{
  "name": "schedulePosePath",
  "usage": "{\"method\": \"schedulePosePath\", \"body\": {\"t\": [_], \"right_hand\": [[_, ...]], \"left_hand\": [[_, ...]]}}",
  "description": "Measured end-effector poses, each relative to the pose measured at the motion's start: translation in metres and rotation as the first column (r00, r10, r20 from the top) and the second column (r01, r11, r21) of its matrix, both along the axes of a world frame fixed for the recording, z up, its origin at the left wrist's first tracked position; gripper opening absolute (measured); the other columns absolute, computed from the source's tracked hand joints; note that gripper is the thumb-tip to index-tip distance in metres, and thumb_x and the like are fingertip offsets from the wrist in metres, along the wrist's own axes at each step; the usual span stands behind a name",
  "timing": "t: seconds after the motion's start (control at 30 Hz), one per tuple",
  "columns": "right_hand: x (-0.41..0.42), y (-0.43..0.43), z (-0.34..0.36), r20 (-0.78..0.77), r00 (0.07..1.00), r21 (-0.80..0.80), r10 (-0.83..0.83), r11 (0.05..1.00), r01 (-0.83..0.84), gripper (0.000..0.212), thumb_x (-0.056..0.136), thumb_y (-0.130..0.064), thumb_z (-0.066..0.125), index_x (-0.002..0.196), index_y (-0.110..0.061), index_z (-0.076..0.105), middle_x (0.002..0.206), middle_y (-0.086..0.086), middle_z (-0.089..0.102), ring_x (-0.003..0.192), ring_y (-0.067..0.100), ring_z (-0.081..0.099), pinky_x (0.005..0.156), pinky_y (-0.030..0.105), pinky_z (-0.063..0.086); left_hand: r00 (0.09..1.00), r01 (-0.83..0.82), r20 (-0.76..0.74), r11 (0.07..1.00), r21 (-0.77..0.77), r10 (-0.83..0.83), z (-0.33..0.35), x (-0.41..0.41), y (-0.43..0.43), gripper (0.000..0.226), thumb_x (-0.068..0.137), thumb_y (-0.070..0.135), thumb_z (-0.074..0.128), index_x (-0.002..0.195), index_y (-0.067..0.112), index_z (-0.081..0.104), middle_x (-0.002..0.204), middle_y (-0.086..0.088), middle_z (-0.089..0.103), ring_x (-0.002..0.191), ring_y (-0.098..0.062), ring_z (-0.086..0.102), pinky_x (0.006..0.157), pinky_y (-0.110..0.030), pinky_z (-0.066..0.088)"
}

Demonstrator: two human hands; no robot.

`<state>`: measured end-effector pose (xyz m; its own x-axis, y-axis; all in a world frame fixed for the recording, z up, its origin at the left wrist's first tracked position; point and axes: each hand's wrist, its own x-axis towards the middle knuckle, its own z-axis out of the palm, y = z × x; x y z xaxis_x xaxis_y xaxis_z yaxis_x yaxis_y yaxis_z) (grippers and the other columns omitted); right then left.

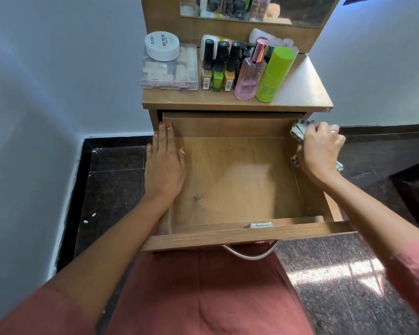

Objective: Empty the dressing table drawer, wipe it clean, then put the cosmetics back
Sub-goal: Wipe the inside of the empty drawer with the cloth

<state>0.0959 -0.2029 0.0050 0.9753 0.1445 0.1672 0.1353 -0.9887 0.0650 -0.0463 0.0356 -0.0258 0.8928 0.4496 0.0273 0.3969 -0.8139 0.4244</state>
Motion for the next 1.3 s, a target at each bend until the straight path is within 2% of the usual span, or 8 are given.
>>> {"method": "schedulePosePath", "body": {"t": [0.27,0.57,0.7,0.77,0.9,1.0,1.1,1.3], "right_hand": [[0.019,0.02,-0.013,0.006,1.0,0.139,0.022,0.99,-0.023,0.028,0.091,0.007,0.027,0.112,0.011,0.046,0.117,0.031,0.051,0.112,0.041,0.047,0.093,0.045,0.039],[0.003,0.057,-0.012,-0.035,0.98,0.201,0.198,0.961,-0.187,0.03,0.091,0.003,0.032,0.118,0.004,0.046,0.121,0.024,0.052,0.113,0.033,0.049,0.094,0.036,0.035],[-0.022,0.105,-0.011,-0.057,0.931,0.325,0.36,0.889,-0.323,0.035,0.086,-0.001,0.047,0.121,0.001,0.046,0.123,0.021,0.052,0.116,0.031,0.047,0.096,0.036,0.039],[-0.032,0.129,-0.01,-0.054,0.895,0.322,0.442,0.857,-0.403,0.04,0.084,-0.003,0.052,0.124,-0.002,0.045,0.125,0.019,0.051,0.12,0.03,0.044,0.098,0.037,0.038],[-0.049,0.161,-0.008,-0.042,0.8,0.317,0.599,0.767,-0.558,0.046,0.089,0.001,0.043,0.135,-0.002,0.036,0.138,0.017,0.044,0.13,0.028,0.039,0.106,0.033,0.032],[-0.048,0.162,-0.005,-0.065,0.747,0.325,0.662,0.722,-0.611,0.055,0.085,0.007,0.047,0.138,-0.002,0.033,0.142,0.017,0.041,0.133,0.029,0.036,0.108,0.033,0.03],[-0.038,0.144,0.0,-0.157,0.748,0.269,0.645,0.757,-0.596,0.072,0.077,0.012,0.055,0.141,-0.005,0.027,0.144,0.015,0.037,0.132,0.029,0.036,0.105,0.035,0.034],[-0.025,0.111,0.001,-0.13,0.868,0.275,0.479,0.859,-0.433,0.051,0.082,0.005,0.048,0.132,-0.004,0.04,0.132,0.017,0.048,0.118,0.033,0.048,0.092,0.039,0.038]], "left_hand": [[1.0,0.001,0.008,1.0,-0.002,-0.001,-0.001,0.0,0.0,0.053,0.101,0.025,0.025,0.147,0.007,0.006,0.157,-0.009,0.0,0.145,-0.022,0.002,0.118,-0.036,0.003],[1.0,0.002,0.02,1.0,-0.011,-0.001,0.001,0.0,-0.001,0.054,0.1,0.025,0.027,0.147,0.007,0.006,0.157,-0.009,0.001,0.145,-0.023,0.002,0.118,-0.036,0.003],[1.0,-0.003,0.02,1.0,-0.01,0.003,0.0,0.001,0.0,0.054,0.1,0.024,0.028,0.147,0.008,0.008,0.157,-0.009,0.002,0.145,-0.023,0.003,0.118,-0.037,0.004],[1.0,-0.004,0.024,1.0,-0.016,0.004,0.0,0.001,0.0,0.054,0.1,0.023,0.029,0.147,0.008,0.008,0.157,-0.009,0.002,0.145,-0.024,0.004,0.118,-0.037,0.005],[0.999,-0.004,0.041,1.0,-0.028,0.006,0.0,0.001,0.0,0.055,0.099,0.021,0.031,0.147,0.008,0.007,0.157,-0.009,0.003,0.145,-0.023,0.004,0.118,-0.037,0.005],[0.999,-0.018,0.049,1.0,-0.023,0.019,0.0,-0.001,0.0,0.056,0.098,0.019,0.032,0.147,0.007,0.007,0.157,-0.01,0.004,0.145,-0.023,0.005,0.118,-0.038,0.006],[0.999,-0.026,0.041,0.999,-0.023,0.027,0.0,0.0,0.001,0.056,0.098,0.016,0.032,0.146,0.005,0.007,0.157,-0.012,0.004,0.145,-0.024,0.005,0.118,-0.038,0.007],[0.997,-0.032,0.063,0.999,-0.034,0.034,-0.001,-0.001,0.0,0.056,0.097,0.013,0.032,0.146,0.004,0.007,0.156,-0.012,0.006,0.145,-0.023,0.005,0.118,-0.037,0.006]]}}
